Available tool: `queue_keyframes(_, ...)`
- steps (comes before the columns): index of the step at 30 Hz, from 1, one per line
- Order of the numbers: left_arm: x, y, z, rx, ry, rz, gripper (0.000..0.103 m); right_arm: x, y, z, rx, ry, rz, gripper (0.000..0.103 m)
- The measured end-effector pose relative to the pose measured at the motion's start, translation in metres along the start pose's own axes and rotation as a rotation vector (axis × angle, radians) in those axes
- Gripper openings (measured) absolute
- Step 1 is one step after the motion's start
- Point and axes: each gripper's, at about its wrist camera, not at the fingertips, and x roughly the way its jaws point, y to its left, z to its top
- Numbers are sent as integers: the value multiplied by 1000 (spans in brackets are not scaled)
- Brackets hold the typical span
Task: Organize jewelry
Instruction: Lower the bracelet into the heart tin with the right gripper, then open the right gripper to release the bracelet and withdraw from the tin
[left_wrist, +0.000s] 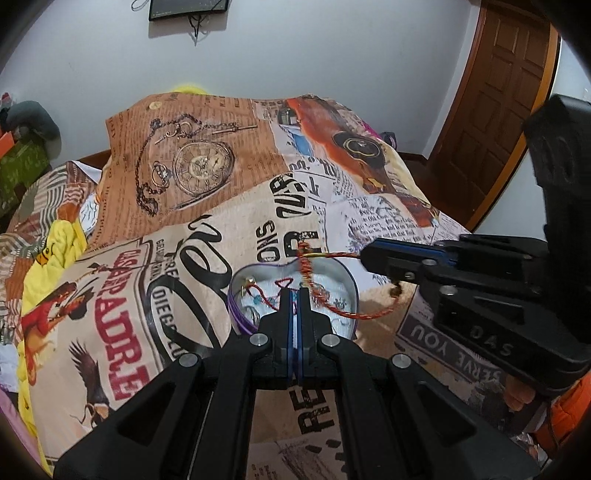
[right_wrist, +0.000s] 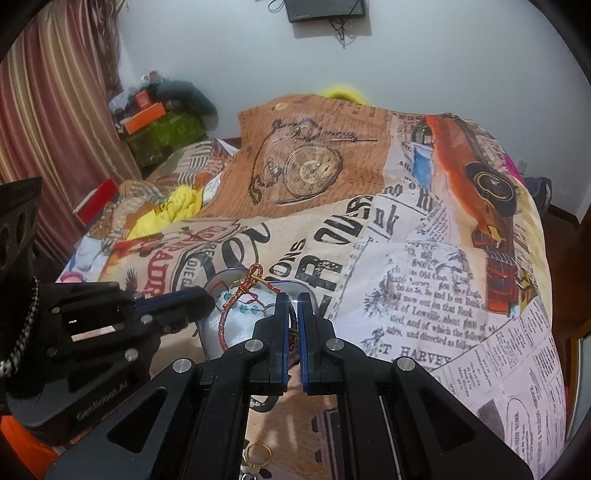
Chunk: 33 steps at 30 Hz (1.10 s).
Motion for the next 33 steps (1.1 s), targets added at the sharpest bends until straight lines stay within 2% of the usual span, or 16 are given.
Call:
queue_keyframes(18, -4, 16, -12, -19, 18, 31, 1, 31, 23, -4, -84, 94, 9, 4)
queue_keyframes(30, -13, 11, -13, -14, 22, 44, 3, 22, 28, -5, -98, 122, 41, 5)
queue_keyframes(33, -18, 8, -13, -13, 18, 47, 8, 16, 27, -5, -93, 122, 38, 9)
